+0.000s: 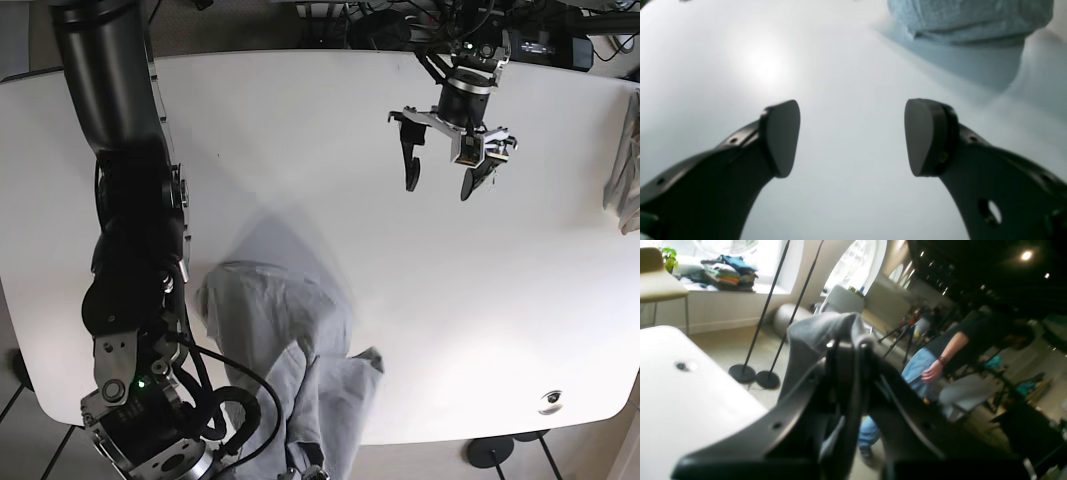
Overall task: Fold the T-shirt properly
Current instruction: 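Lift the grey shirt with the right gripper and drag it toward the robot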
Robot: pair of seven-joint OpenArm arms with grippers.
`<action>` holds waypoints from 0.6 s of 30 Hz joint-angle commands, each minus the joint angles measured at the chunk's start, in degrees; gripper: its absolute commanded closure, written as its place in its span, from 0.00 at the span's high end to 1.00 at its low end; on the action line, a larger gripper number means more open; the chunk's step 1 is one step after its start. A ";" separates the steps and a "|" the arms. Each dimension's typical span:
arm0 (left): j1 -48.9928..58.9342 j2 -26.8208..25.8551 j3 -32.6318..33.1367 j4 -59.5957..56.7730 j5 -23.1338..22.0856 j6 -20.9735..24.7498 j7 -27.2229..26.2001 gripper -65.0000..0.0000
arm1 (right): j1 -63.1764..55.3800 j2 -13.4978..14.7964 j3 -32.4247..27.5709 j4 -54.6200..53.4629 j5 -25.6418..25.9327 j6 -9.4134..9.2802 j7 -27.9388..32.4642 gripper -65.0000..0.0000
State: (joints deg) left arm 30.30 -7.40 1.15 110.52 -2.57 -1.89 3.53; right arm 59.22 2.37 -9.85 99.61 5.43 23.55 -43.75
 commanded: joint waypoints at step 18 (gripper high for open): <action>-25.87 -1.00 15.42 -27.05 -0.46 0.18 -8.23 0.71 | 15.58 -4.79 -0.04 -12.27 0.33 -0.47 -1.40 0.03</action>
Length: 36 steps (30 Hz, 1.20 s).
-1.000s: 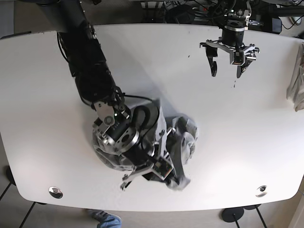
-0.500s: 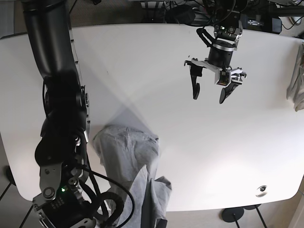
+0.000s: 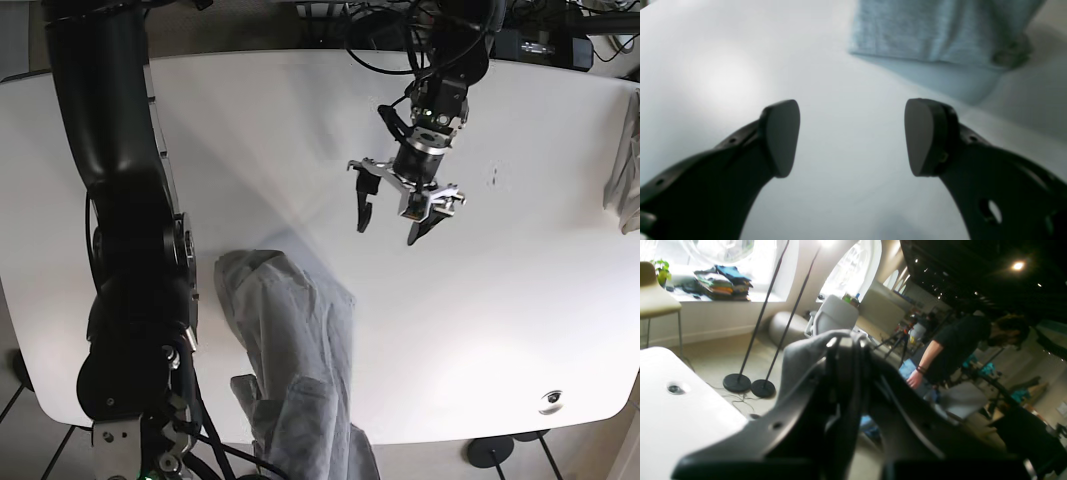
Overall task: Fold the T-shirt properly
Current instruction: 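Lift the grey shirt with the right gripper and drag it toward the robot, then lower the left gripper and grasp the hanging grey shirt edge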
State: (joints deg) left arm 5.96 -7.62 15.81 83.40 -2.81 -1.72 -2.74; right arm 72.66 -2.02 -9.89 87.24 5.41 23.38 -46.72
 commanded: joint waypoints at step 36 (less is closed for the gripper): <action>-29.30 16.62 13.86 -41.94 -0.14 16.44 -1.78 0.06 | 2.14 0.57 0.35 0.01 0.35 -0.30 1.40 0.03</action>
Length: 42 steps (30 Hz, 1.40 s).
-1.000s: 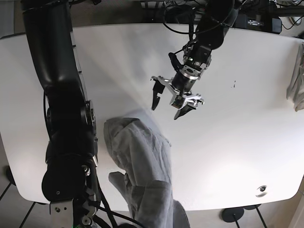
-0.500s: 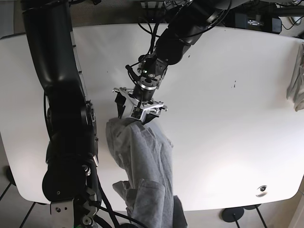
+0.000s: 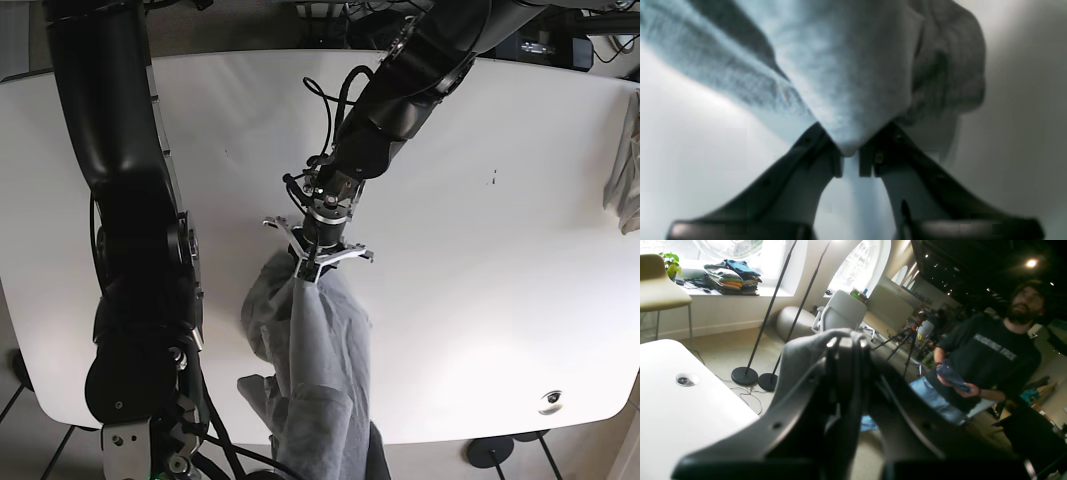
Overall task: Fold the T-shirt properly
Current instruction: 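Lower the left gripper and grasp the hanging grey shirt edge, then stretch the shirt edge between both grippers and lay it flat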
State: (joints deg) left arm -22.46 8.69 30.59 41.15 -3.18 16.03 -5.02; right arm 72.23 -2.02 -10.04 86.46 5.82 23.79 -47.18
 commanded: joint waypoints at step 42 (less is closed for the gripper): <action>2.02 -34.05 -47.95 49.18 0.24 -45.53 43.13 0.03 | -32.18 8.04 20.29 -13.53 0.02 -3.44 12.58 0.03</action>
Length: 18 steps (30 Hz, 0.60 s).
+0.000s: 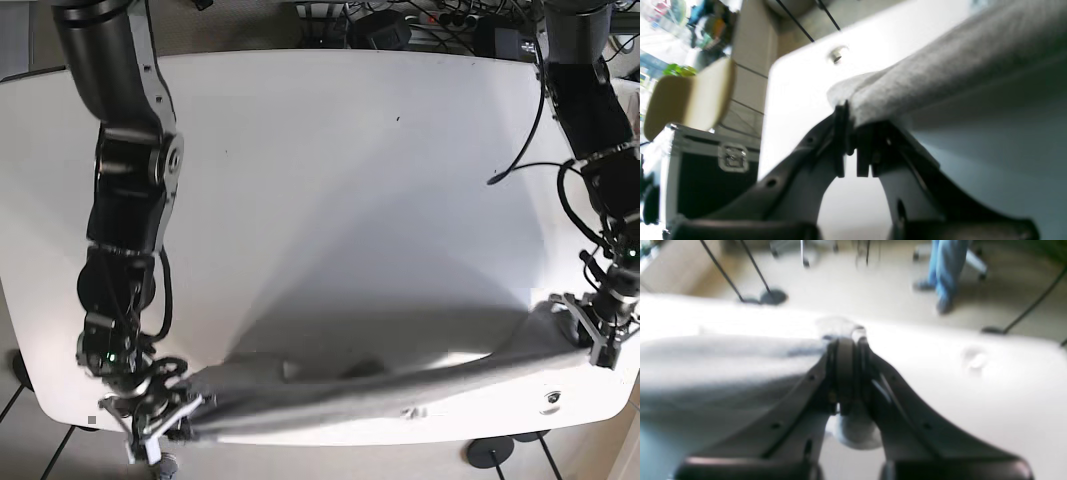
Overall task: Fold the T-shirt properly
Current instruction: 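Stretch the shirt edge between both grippers and lay it flat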
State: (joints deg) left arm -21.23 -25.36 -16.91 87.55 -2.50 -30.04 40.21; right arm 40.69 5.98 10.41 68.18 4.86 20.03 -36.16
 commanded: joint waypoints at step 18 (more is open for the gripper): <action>37.28 12.49 -11.36 21.33 -0.18 -1.21 -1.66 0.03 | -41.26 -0.04 15.91 27.42 1.07 6.30 -4.50 0.03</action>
State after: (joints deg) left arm 16.36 -11.92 -28.21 107.55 -2.72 -31.83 39.42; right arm -1.50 5.37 26.37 94.30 5.37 26.11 -41.85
